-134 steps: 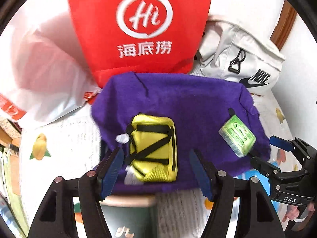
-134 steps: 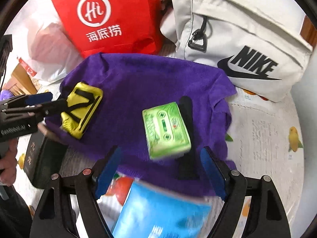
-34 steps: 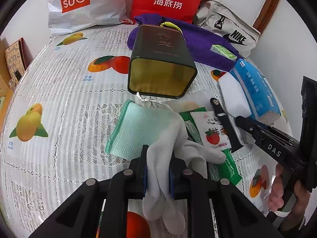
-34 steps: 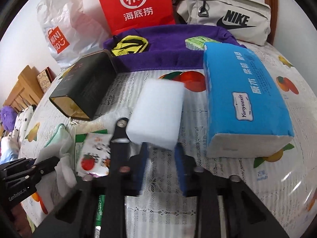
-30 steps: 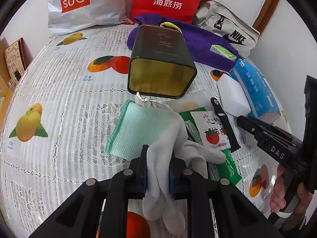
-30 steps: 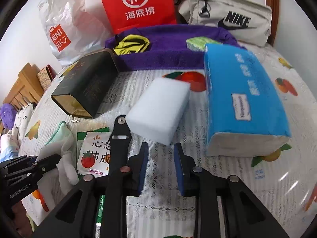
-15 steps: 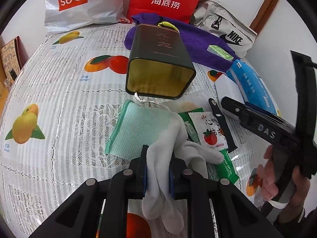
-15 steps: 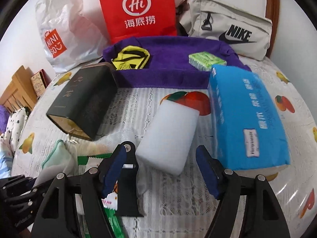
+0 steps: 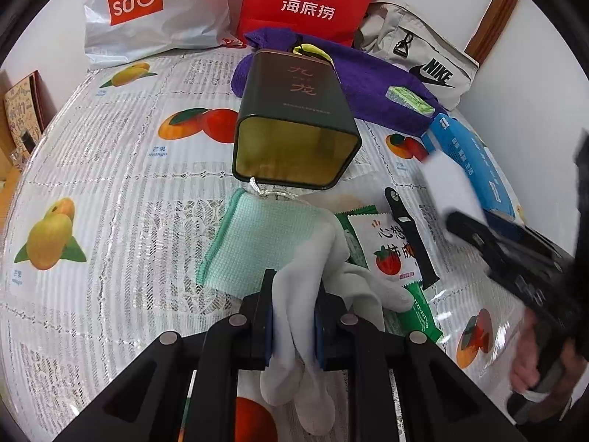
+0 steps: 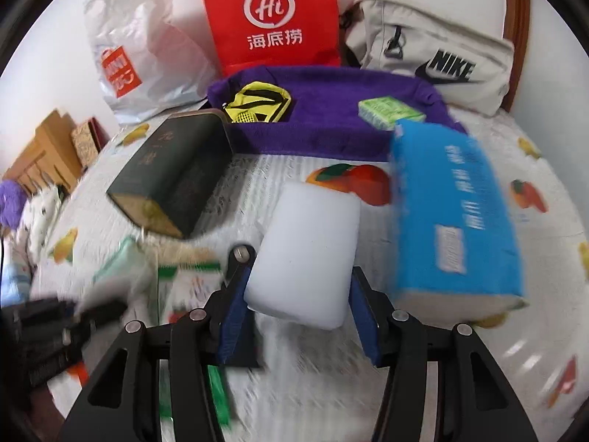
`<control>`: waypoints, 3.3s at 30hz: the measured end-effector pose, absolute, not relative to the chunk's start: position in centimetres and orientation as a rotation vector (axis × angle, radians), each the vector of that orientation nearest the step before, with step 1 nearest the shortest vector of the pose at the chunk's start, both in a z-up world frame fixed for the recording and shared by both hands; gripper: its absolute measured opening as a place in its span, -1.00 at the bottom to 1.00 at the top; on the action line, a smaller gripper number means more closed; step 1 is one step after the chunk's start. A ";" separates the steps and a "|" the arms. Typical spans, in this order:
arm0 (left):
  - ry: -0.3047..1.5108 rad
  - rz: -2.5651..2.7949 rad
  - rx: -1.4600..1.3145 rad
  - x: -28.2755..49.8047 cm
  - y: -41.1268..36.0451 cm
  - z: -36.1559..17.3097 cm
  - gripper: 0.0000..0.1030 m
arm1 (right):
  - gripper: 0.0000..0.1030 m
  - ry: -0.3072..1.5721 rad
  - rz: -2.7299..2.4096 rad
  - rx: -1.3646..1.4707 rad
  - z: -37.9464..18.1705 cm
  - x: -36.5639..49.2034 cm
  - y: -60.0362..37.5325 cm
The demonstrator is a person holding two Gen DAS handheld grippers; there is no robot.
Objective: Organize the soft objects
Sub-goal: 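Lift the white sponge with the right tool while the left tool holds the glove, then carry the glove and sponge over the purple towel with both tools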
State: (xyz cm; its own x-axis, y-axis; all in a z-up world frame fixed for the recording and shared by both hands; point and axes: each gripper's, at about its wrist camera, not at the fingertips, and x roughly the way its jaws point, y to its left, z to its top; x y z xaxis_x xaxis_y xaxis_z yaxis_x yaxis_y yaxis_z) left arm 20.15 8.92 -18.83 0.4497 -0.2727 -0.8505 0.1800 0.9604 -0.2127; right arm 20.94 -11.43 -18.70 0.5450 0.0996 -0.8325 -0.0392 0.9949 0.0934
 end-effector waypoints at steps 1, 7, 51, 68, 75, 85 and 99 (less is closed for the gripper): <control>1.069 -0.277 -0.091 20.1 8.9 -18.8 -0.68 | 0.04 0.998 0.090 0.047 -18.4 19.8 -11.9; 1.081 -0.233 -0.103 17.9 9.1 -18.7 -0.68 | -0.03 1.057 0.140 0.016 -18.8 15.3 -14.2; 1.014 -0.107 0.061 15.7 6.3 -19.6 -0.48 | 0.02 1.023 0.087 0.045 -21.9 12.5 -20.3; 0.977 -0.137 -0.056 15.5 8.1 -14.7 -0.74 | -0.04 1.005 0.120 0.054 -17.4 11.7 -21.0; 0.932 -0.139 -0.075 16.7 8.3 -11.3 -0.74 | -0.04 0.977 0.149 0.085 -14.2 13.3 -21.5; 0.894 -0.153 -0.071 21.8 7.1 -7.8 -0.73 | -0.04 0.923 0.148 0.064 -10.1 18.7 -22.4; 0.896 -0.173 -0.026 31.6 4.8 -6.6 -0.73 | -0.03 0.904 0.147 0.062 -8.9 29.9 -22.6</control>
State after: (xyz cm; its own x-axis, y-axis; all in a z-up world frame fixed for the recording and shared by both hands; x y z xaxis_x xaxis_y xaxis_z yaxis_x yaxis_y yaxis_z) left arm 31.64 4.83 -6.56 0.6121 -0.1606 -0.7743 0.1389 0.9858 -0.0947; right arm 29.92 -22.63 -8.89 0.6091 0.1533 -0.7781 -0.1007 0.9882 0.1158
